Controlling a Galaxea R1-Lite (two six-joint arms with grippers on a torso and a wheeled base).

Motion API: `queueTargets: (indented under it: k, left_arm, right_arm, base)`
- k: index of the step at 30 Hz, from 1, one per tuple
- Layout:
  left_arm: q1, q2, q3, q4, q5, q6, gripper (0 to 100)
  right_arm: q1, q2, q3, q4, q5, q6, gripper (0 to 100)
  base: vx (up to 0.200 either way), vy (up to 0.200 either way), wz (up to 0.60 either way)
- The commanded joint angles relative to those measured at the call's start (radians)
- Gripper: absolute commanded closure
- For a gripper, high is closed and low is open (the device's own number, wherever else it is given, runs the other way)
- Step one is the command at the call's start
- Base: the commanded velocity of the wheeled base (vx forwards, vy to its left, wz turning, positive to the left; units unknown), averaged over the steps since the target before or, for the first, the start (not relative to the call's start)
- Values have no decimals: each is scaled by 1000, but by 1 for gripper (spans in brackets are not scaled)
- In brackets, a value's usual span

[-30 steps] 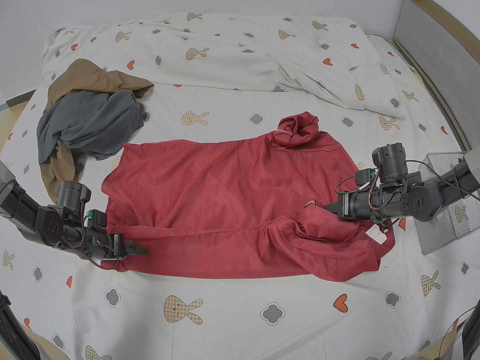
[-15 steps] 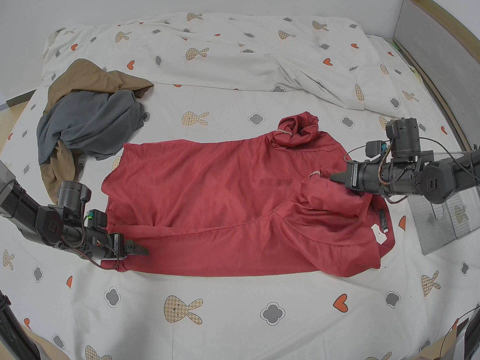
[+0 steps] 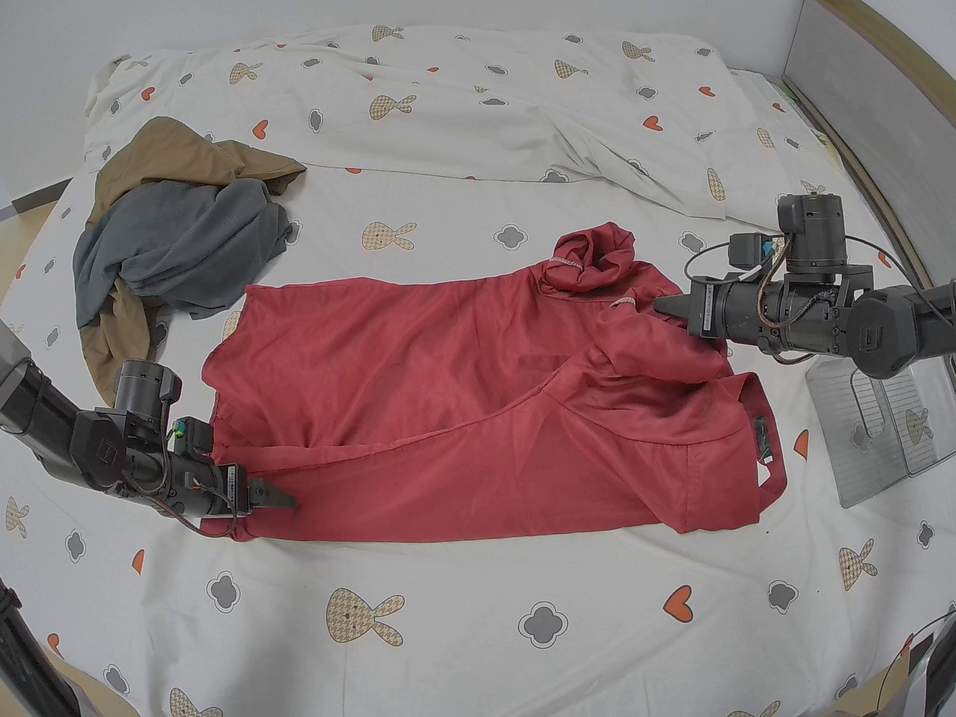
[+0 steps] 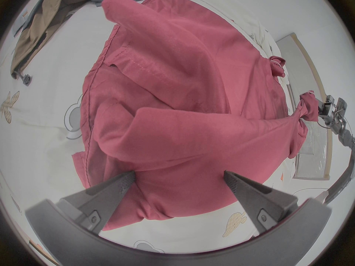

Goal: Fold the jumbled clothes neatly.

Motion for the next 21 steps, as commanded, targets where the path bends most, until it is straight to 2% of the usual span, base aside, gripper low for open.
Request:
queueTargets:
  k: [1, 4, 12, 15, 21]
  left_arm:
    - [0, -8, 2, 0, -1, -2, 0]
    - [3, -24, -1, 0, -1, -4, 0]
    - [16, -41, -1, 0, -1, -4, 0]
    - [16, -41, 0, 0, -1, -2, 0]
    - [16, -46, 2, 0, -1, -2, 0]
  right_arm:
    - [4, 0, 19, 0, -1, -83, 100]
    - [21, -11, 61, 0, 1, -135, 100]
    - [74, -101, 178, 0, 1, -172, 100]
    - [82, -150, 239, 0, 1, -222, 100]
    - [111, -195, 331, -1, -1, -227, 100]
  base:
    - [0, 0, 0]
    - [0, 0, 0]
    - [0, 0, 0]
    - [0, 0, 0]
    - [0, 0, 0]
